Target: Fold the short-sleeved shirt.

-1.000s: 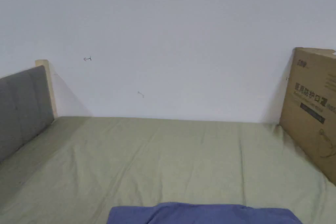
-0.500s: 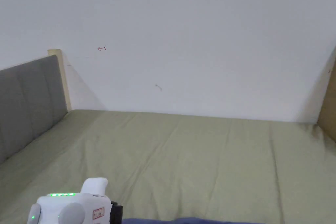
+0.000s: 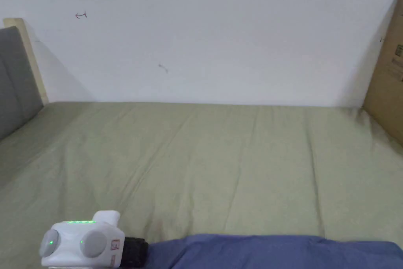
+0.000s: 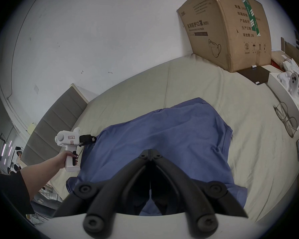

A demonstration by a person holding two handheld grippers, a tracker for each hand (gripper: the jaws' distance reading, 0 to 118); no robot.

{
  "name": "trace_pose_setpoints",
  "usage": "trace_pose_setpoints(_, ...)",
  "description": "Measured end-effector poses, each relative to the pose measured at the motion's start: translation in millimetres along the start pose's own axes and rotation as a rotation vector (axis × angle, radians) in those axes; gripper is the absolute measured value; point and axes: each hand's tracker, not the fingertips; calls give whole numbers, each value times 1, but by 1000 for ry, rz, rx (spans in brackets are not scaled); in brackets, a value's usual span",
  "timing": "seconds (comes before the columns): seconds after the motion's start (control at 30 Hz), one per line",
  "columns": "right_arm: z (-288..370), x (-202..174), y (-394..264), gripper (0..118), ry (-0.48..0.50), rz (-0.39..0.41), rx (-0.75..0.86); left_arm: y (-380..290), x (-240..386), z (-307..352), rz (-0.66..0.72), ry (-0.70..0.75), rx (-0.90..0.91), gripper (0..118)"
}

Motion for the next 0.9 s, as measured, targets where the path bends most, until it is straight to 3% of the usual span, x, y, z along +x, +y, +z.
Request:
trace_pose_setpoints(0.03, 0, 0, -1, 0, 1, -5, 0, 4, 1, 4, -1, 8, -21, 116)
trace_pose_setpoints(0.1, 1, 6, 2, 0, 21, -27, 0, 4, 6, 20, -7, 46, 25, 90)
trace_pose_setpoints(0.13, 0, 9, 5, 0, 30, -33, 1, 3, 8, 28, -19, 50, 71, 60)
trace_pose_setpoints(0.17, -2, 12, 11, 0, 32, -29, 2, 1, 8, 37, -34, 38, 109, 3)
trace_pose_setpoints(0.27, -14, 27, 43, 0, 9, 29, 45, -2, 3, 47, -29, -55, 81, 1)
trace_pose_setpoints(0.37, -51, 50, 97, 0, 15, 51, 47, 3, -3, 66, -25, -40, 147, 2)
trace_pose_setpoints(0.43, -88, 63, 136, 0, -102, 52, 23, 7, -1, 81, -25, -56, 162, 1)
trace_pose_setpoints(0.47, -114, 72, 157, 13, -139, 34, -56, 10, -1, 85, -26, -54, 158, 2)
trace_pose_setpoints(0.53, -161, 92, 184, 97, -143, -25, -196, 11, 1, 88, -31, -51, 142, 1)
trace_pose_setpoints(0.57, -189, 101, 192, 114, -143, -55, -295, 10, 2, 89, -40, -50, 133, 2)
trace_pose_setpoints(0.63, -223, 115, 194, 114, -200, -108, -357, 8, 4, 91, -64, -55, 123, 1)
trace_pose_setpoints(0.7, -252, 124, 191, 114, -313, -74, -392, 6, 6, 87, -89, -51, 112, 1)
trace_pose_setpoints(0.8, -287, 131, 180, 114, -326, 5, -526, 4, 6, 80, -106, -51, 84, 1)
trace_pose_setpoints(0.9, -302, 136, 168, 114, -341, -11, -558, 3, 4, 72, -108, -53, 58, 2)
